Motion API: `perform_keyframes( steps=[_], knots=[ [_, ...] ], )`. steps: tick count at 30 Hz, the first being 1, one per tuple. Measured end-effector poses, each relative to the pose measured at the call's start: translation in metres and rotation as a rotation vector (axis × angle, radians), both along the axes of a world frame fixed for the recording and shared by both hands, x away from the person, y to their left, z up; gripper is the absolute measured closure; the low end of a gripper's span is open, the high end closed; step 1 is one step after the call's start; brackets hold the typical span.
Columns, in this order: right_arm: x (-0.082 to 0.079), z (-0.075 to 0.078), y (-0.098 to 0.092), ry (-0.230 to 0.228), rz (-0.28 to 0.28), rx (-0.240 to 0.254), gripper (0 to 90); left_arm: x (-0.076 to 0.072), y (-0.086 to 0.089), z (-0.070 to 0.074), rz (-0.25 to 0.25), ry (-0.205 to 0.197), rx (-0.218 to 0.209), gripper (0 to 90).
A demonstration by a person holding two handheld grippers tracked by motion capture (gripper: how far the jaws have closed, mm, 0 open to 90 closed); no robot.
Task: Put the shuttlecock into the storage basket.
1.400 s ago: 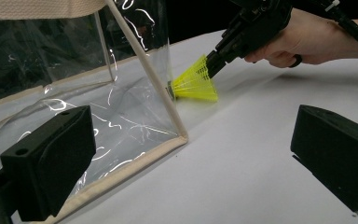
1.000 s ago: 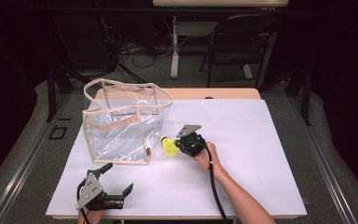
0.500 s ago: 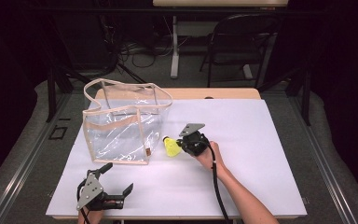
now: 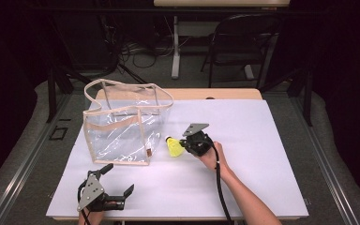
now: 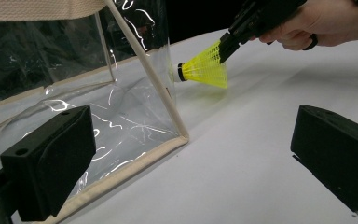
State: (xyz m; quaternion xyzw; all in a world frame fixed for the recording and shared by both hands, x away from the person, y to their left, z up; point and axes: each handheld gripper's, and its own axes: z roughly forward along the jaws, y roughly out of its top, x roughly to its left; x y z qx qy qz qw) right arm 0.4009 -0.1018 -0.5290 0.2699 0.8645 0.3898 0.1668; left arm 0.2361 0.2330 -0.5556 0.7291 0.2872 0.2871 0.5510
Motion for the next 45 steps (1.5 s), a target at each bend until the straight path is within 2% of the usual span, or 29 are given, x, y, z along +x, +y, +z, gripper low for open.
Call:
perform_keyframes(
  steps=[45],
  knots=[
    [0.002, 0.013, -0.026, 0.007, -0.039, 0.003, 89.7, 0.0, 0.0, 0.0, -0.001, -0.003, 0.01, 0.0]
  ],
)
